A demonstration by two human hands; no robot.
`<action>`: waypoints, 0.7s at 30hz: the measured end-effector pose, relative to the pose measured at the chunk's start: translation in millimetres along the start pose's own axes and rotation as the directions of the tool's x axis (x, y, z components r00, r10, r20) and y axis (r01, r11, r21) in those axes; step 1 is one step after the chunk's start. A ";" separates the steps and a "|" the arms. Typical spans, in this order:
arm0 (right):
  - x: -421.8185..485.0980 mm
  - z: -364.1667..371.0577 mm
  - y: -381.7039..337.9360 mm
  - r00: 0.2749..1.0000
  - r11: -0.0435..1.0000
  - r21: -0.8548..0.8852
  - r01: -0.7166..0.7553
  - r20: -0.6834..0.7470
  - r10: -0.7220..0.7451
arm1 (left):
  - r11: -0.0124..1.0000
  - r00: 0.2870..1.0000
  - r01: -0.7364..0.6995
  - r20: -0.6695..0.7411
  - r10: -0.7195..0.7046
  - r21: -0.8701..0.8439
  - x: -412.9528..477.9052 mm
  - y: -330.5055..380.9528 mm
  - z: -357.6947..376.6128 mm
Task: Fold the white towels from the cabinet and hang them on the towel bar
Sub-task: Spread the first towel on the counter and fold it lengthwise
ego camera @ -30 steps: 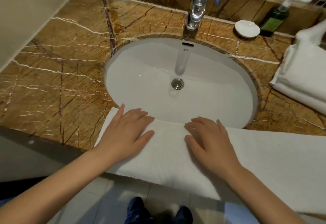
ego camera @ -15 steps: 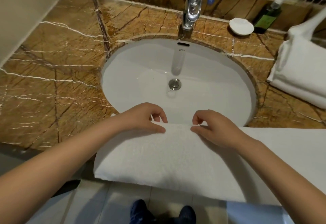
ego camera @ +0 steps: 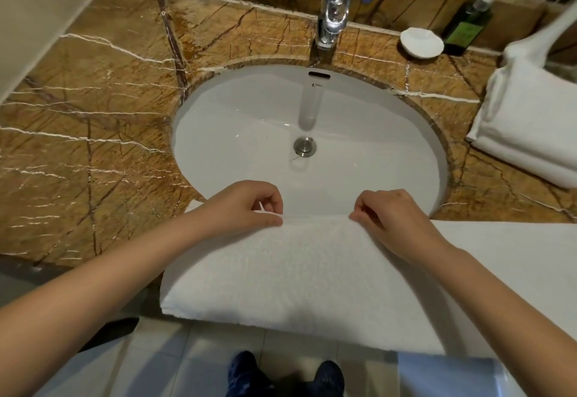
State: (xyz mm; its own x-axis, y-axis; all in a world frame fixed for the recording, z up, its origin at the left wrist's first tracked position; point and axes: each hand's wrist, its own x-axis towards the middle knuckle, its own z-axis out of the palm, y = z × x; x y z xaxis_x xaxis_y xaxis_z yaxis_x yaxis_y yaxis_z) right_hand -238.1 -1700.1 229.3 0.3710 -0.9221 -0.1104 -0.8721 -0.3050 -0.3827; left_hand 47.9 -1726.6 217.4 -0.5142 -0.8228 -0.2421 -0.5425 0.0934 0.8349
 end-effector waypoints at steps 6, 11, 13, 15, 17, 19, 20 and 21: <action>-14.5 1.8 -16.5 0.987 0.987 -0.117 -0.113 -0.125 0.099 | 0.926 0.992 0.040 -0.128 0.009 0.375 -15.7 15.9 2.2; -73.5 28.3 -55.4 0.977 0.997 0.005 -0.075 -0.198 0.075 | 0.864 0.926 0.040 -0.344 0.157 0.502 -71.4 48.7 51.7; -85.1 40.7 -62.1 0.993 0.990 -0.112 -0.089 -0.083 0.080 | 0.830 0.949 0.084 -0.298 0.103 0.552 -86.7 48.9 77.2; -85.1 47.5 -64.3 0.993 0.979 -0.168 -0.116 -0.012 0.115 | 0.760 0.976 0.109 -0.214 0.040 0.640 -89.4 42.0 84.5; -77.6 51.0 -68.9 0.989 0.979 -0.139 -0.149 -0.018 0.148 | 0.685 0.987 0.096 -0.160 0.031 0.722 -84.2 31.6 76.5; -68.0 56.3 -77.5 0.984 0.976 -0.119 -0.180 -0.034 0.177 | 0.659 0.989 0.091 -0.146 0.029 0.746 -80.0 20.5 64.4; -62.9 58.7 -83.9 0.981 0.975 -0.118 -0.191 -0.040 0.187 | 0.654 0.989 0.094 -0.144 0.023 0.751 -79.2 14.7 58.1; -57.4 61.1 -90.9 0.980 0.973 -0.117 -0.197 -0.042 0.194 | 0.646 0.990 0.097 -0.139 0.014 0.757 -79.6 9.3 51.5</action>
State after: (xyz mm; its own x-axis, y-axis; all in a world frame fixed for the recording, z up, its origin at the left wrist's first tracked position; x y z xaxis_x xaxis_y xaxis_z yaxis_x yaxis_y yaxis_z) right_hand -160.7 -1604.9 214.4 0.1815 -0.9728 -0.1441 -0.9593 -0.1429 -0.2436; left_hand 49.5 -1631.4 218.9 -0.4243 -0.8915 -0.1587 -0.9034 0.4048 0.1416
